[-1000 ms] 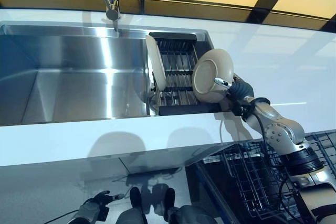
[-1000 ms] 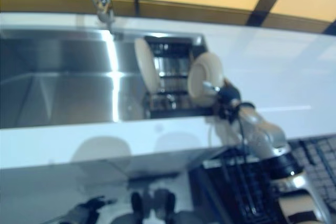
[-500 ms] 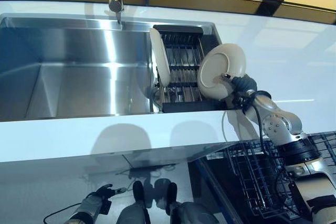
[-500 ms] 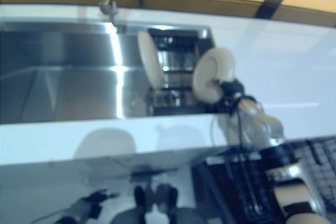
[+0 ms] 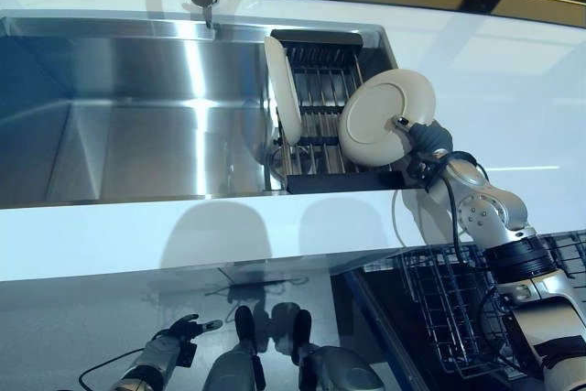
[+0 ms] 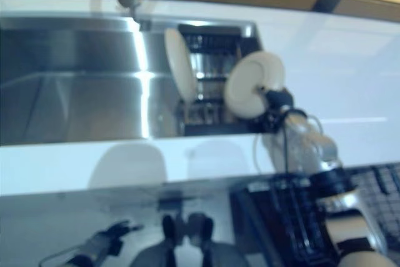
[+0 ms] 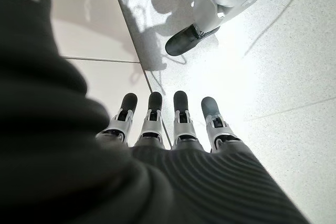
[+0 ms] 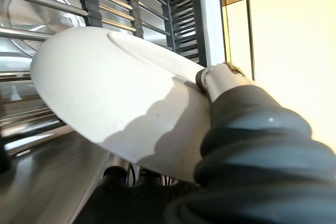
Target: Take plates into dishwasher
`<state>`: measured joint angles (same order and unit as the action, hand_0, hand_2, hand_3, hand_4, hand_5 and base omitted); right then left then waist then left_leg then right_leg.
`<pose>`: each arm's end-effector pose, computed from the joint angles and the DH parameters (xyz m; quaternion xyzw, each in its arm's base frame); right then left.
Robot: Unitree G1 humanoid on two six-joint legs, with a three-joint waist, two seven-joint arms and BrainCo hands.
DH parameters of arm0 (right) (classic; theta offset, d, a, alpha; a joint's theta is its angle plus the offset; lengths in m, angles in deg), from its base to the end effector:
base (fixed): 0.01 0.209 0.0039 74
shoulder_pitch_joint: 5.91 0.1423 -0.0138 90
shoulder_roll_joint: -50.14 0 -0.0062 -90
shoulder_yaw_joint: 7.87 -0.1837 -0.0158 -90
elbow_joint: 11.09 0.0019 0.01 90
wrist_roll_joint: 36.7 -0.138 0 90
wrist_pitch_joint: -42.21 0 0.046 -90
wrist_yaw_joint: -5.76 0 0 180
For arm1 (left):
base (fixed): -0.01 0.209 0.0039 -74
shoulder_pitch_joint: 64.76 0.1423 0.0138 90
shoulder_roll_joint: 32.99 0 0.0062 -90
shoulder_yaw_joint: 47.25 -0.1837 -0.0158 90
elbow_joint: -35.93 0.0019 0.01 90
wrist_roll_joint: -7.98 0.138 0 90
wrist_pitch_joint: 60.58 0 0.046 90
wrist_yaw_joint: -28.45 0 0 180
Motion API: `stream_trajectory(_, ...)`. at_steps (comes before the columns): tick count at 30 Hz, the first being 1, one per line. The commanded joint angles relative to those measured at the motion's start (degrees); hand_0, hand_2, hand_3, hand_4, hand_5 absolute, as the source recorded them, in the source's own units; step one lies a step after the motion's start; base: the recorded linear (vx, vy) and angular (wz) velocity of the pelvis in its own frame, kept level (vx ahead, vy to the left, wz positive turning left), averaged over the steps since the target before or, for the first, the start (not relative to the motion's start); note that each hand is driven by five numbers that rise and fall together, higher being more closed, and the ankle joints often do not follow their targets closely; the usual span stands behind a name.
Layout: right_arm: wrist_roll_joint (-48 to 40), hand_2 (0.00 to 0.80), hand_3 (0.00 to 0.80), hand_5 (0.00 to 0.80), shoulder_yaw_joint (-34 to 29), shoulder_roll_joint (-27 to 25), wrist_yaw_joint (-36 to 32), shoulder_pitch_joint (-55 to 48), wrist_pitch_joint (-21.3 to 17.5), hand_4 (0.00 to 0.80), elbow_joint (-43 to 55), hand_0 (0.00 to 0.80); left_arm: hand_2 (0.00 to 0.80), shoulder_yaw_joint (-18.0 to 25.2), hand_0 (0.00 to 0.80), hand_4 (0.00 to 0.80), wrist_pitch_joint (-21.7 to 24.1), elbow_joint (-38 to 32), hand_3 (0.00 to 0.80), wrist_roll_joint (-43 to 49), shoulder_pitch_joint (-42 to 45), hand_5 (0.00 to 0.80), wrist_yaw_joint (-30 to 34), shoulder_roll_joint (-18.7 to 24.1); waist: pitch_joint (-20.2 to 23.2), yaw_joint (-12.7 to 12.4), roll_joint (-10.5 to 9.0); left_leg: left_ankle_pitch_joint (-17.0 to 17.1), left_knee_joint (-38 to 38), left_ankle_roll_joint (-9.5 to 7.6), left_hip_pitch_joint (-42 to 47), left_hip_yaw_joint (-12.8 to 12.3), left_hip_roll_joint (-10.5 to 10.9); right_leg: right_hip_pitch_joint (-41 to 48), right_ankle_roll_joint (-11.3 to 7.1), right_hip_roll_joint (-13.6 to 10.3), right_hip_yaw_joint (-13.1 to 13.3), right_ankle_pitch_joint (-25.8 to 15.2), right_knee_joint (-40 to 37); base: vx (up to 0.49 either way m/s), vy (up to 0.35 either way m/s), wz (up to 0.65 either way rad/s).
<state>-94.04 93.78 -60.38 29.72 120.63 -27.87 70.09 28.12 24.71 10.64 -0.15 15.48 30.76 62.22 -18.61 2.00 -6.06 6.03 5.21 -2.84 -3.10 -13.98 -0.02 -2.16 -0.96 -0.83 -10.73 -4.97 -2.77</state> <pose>0.2987 -0.1984 0.1769 0.1155 0.0342 -0.0346 0.9921 0.1450 0.2518 -0.0834 0.1615 0.5061 0.0142 0.8471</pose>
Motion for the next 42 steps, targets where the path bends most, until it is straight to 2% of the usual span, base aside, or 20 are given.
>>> stream_trajectory(1,5.8,0.8,0.8,0.8,-6.6,-2.4,2.4,7.6,-11.3,0.8,4.1,0.8,0.0,-2.0,0.0,0.0,-0.5,0.9,0.0,-0.6,-0.7,0.0,-0.7,-0.2,2.4,-1.2,1.14,-10.0,-0.2,-1.58,2.8,3.2,1.8,-1.8,-3.39,0.0,-0.7,10.2,10.1,0.033,-0.008,0.0)
stream_trajectory(5,11.3,0.8,0.8,0.8,-7.4,-3.5,3.8,9.7,-16.4,0.8,8.6,0.8,0.0,-2.0,0.0,0.0,-0.6,1.1,0.0,0.1,-0.1,0.0,-0.6,-0.5,2.7,-1.4,1.16,-10.2,-0.2,-1.58,3.1,3.5,1.8,-1.4,-3.34,0.1,-0.7,10.4,9.7,0.041,-0.012,0.0)
stream_trajectory(11,19.0,0.8,0.8,0.8,-7.9,-7.9,6.5,13.6,-20.7,0.8,15.2,0.8,0.0,-2.7,0.0,0.0,-0.2,1.6,0.0,0.3,0.7,0.0,-0.4,-0.8,3.2,-1.3,1.51,-10.5,-0.5,-1.67,3.2,3.6,2.0,-1.3,-3.35,0.1,-0.6,10.6,9.7,0.047,0.003,0.0)
stream_trajectory(15,24.1,0.8,0.8,0.8,-8.7,-10.6,7.7,14.1,-21.6,0.8,18.7,0.8,0.0,-2.9,0.0,0.0,0.3,2.2,0.0,1.0,1.3,0.0,0.2,-0.8,3.5,-1.0,1.85,-10.9,-0.7,-1.89,3.4,3.4,2.2,-1.2,-3.7,-0.1,-0.6,10.7,9.9,0.066,0.028,0.01)
stream_trajectory(19,25.4,0.8,0.8,0.8,-9.4,-12.8,9.1,13.4,-21.8,0.8,20.3,0.8,0.0,-3.2,0.0,0.0,1.0,2.9,0.0,2.1,1.9,0.0,0.8,-0.7,3.8,-0.5,1.86,-11.3,-1.4,-2.32,3.3,2.6,2.2,-1.3,-4.17,-0.3,-0.1,10.3,10.8,0.084,0.06,-0.02)
stream_trajectory(24,27.0,0.8,0.8,0.8,-11.9,-14.7,12.5,9.4,-22.9,0.8,20.8,0.8,0.0,-4.9,0.0,0.0,1.6,3.8,0.0,4.4,2.0,0.0,1.5,-0.5,3.4,1.5,1.99,-11.9,-2.2,-3.01,3.1,0.6,2.0,-3.1,-5.33,-0.6,2.0,8.1,12.5,0.062,0.093,-0.21)
stream_trajectory(29,28.4,0.8,0.8,0.8,-16.1,-13.6,12.7,3.7,-23.7,0.8,21.2,0.8,0.0,-5.9,0.0,0.0,0.5,2.6,0.0,4.6,1.5,0.0,1.0,-0.1,1.3,3.6,1.81,-12.5,-2.5,-2.8,3.7,-5.0,1.0,-5.0,-6.8,-0.8,1.6,4.3,8.9,-0.009,0.088,-0.63)
stream_trajectory(31,29.1,0.8,0.8,0.8,-17.3,-13.2,12.0,1.3,-23.5,0.8,22.2,0.8,0.0,-5.8,0.0,0.0,0.1,1.9,0.0,3.1,1.1,0.0,0.1,0.3,0.4,4.2,1.89,-13.3,-3.2,-3.1,4.0,-8.1,0.3,-5.5,-7.14,-1.8,-0.4,3.9,9.1,-0.032,0.059,-0.86)
stream_trajectory(32,28.9,0.8,0.8,0.8,-17.9,-13.2,11.1,-0.1,-23.8,0.8,22.5,0.8,0.0,-5.3,0.0,0.0,-0.2,1.5,0.0,2.8,1.0,0.0,0.0,0.5,0.3,4.3,2.05,-13.9,-3.7,-2.97,4.3,-8.7,-0.2,-5.0,-7.53,-2.4,-1.4,4.4,9.5,-0.011,0.019,-0.83)
stream_trajectory(37,28.7,0.8,0.8,0.8,-19.7,-13.0,5.9,-5.4,-23.2,0.8,22.3,0.8,0.0,-3.3,0.0,0.0,-0.2,1.9,0.0,2.1,-0.9,0.0,0.2,1.1,1.1,5.4,2.85,-14.8,-5.8,-2.51,3.0,-14.8,-2.0,-1.4,-5.45,-5.1,-7.0,7.5,12.4,-0.064,-0.09,-0.87)
stream_trajectory(42,34.8,0.8,0.8,0.8,-18.1,-12.6,-0.2,-7.0,-21.7,0.8,20.3,0.8,0.0,-2.2,0.0,0.0,0.4,3.6,0.0,0.3,-1.4,0.0,0.1,1.0,3.6,5.4,3.09,-15.6,-7.9,-1.69,0.8,-19.2,-3.7,3.8,-3.71,-5.5,-10.9,10.7,11.4,-0.088,-0.253,-1.02)
